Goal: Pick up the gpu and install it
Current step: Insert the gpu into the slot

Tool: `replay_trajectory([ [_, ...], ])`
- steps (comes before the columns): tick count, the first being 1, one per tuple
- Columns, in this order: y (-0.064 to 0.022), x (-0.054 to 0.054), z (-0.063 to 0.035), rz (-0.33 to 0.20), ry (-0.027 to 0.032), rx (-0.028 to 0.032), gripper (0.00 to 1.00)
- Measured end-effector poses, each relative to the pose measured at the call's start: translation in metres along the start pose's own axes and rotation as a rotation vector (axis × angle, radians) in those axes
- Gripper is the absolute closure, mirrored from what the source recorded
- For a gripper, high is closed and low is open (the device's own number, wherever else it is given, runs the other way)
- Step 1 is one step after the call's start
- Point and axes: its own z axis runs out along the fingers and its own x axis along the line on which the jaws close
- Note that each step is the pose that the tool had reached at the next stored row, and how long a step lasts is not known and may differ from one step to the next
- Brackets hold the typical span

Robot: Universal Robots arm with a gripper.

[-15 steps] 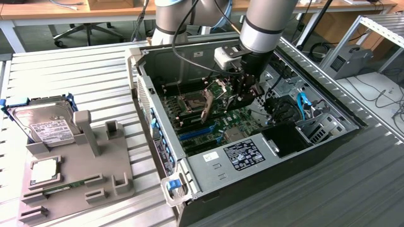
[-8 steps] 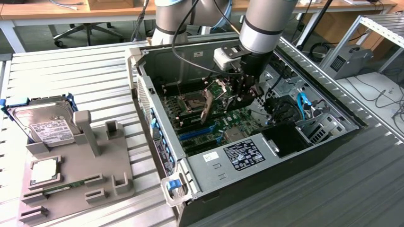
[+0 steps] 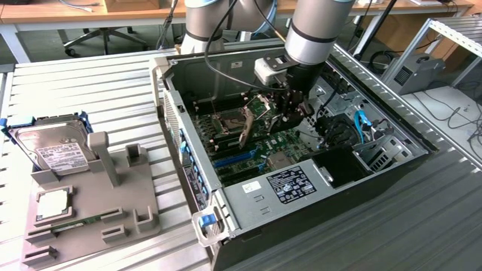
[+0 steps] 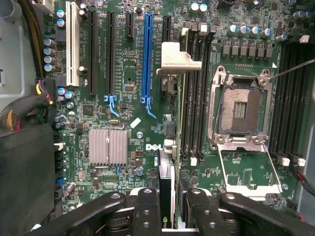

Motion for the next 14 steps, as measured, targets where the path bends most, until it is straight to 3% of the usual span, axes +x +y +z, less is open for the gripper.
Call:
replay_trajectory([
  [14,0.0014,0.0001,0.0031,0.0,0.0001,0.0,0.74],
])
